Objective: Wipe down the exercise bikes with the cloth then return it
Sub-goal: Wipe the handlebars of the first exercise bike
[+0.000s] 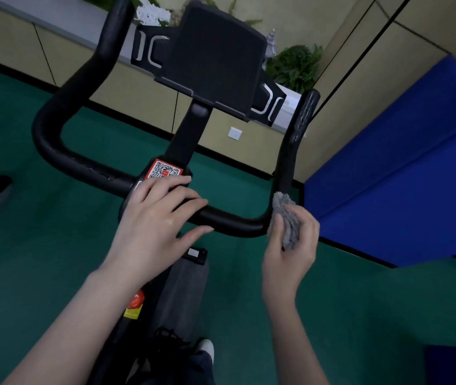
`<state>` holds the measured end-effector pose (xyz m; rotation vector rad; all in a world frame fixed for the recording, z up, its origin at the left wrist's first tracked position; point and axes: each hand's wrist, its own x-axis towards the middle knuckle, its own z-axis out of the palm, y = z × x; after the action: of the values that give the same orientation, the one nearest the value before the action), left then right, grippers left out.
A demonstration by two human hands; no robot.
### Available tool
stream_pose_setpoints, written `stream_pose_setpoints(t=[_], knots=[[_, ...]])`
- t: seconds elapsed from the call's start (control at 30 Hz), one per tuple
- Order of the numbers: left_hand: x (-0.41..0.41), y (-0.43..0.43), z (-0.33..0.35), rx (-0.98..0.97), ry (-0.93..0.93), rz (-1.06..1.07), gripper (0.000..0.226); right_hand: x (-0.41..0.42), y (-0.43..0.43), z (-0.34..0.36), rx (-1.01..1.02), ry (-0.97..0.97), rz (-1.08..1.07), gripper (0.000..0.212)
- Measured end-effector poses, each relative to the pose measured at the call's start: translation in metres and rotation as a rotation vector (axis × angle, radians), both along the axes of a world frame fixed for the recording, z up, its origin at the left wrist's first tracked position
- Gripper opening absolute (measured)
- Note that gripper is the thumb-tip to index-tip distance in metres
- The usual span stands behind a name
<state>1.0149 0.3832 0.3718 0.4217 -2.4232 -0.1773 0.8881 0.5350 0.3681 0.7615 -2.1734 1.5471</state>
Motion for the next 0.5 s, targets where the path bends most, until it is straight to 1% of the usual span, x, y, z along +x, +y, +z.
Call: stream_pose_setpoints(t=[0.13, 0.27, 0.4, 0.5], knots=[[-0.012, 0.013, 0.006, 0.004, 0.028, -0.005, 0.041, 0.010, -0.006, -0.004, -0.146, -0.119, -0.060, 0.021], [-0.036, 0.035, 0.007, 0.017, 0.011, -0.073, 0.040, -0.006, -0.013, 0.002, -0.255, -0.290, -0.127, 0.015], [-0.048, 0.041, 0.002, 0.038, -0.033, -0.047, 0.040, 0.009, -0.013, -0.007, -0.359, -0.394, -0.098, 0.019], [-0.051, 0.043, -0.002, 0.039, -0.021, -0.041, 0.037, 0.007, -0.012, -0.009, -0.414, -0.465, -0.082, 0.020]])
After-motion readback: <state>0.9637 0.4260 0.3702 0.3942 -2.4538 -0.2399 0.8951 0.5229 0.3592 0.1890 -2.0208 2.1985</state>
